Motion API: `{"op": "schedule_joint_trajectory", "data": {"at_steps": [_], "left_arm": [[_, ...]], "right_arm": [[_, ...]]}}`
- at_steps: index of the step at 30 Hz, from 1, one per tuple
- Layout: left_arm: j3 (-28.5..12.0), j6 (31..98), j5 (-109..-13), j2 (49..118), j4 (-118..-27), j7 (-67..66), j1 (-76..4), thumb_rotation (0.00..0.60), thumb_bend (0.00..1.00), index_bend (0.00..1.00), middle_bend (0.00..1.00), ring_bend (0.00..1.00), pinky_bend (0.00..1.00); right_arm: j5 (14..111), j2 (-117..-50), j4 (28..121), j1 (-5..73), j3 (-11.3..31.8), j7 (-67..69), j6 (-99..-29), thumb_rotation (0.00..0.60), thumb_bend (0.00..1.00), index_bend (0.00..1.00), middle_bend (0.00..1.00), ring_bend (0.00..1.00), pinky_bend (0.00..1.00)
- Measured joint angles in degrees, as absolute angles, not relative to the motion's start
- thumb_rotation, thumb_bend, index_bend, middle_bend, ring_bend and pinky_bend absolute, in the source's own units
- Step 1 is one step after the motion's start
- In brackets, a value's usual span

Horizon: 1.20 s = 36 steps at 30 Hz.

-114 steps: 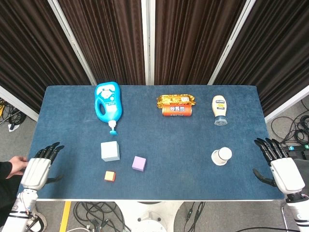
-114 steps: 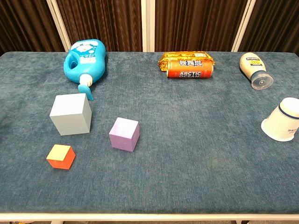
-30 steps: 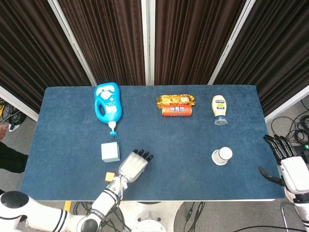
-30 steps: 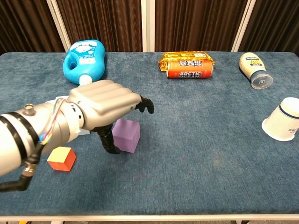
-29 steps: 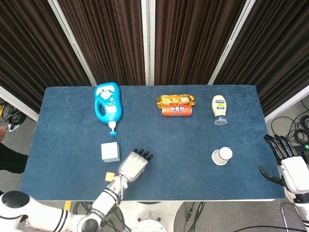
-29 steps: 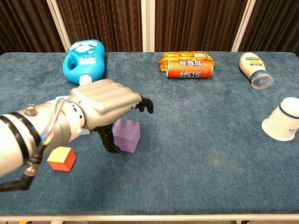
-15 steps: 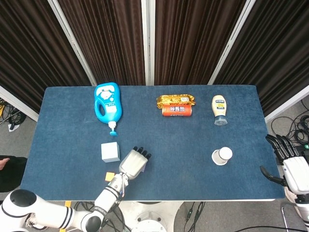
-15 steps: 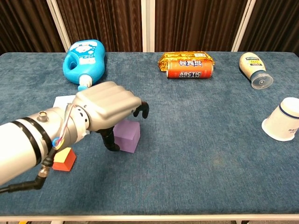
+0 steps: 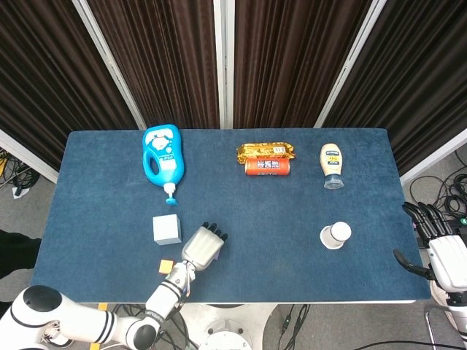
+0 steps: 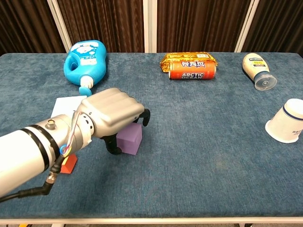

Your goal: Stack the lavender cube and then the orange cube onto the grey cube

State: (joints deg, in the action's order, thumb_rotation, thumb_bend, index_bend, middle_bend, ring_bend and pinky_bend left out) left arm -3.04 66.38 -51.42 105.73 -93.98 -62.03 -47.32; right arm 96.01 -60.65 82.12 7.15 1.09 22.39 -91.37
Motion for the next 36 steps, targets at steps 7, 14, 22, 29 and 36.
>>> {"op": "schedule_joint_trajectory", "data": {"at_steps": [7,14,22,29,36], "left_arm": [[-2.91,66.91,-52.82,106.4,-92.7,-61.09,-47.22,0.6,0.29,0.4,0.56,0.31,0.38],[-3.43,67.04,-52.59,105.57,-94.86,-60.56,-47.13,0.6,0.29,0.4,0.56,0.31,0.38],[-5.33,68.95,-50.61,101.36,-103.81,-63.66,-47.81,0.6,0.29,0.4,0.56,0.31,0.38],[-10.83,73.93,-42.96,94.36,-115.67,-72.45,-50.81,0.6,0.29,0.4,0.56,0.31,0.38],[-14.53,77.34,-32.67,88.59,-116.53,-74.32,-52.63,0.6,0.29,0.4,0.56,0.31,0.38]], "right_arm": [[95.95,-60.66,82.1,7.17,1.11,22.35,-91.26,0.6,0.2,0.03,0.08,0.0,0.0],[95.84,-60.69,82.1,7.2,1.15,22.3,-91.12,0.6,0.2,0.03,0.08,0.0,0.0],[96.07,-60.76,82.15,7.29,1.06,21.97,-90.96,0.6,0.2,0.03,0.08,0.0,0.0],[96.57,-61.09,82.38,7.41,0.81,20.57,-90.68,0.6,0.2,0.03,0.08,0.0,0.0],[96.95,-61.73,82.42,7.43,0.63,18.92,-90.65,0.6,0.2,0.03,0.08,0.0,0.0]]}}
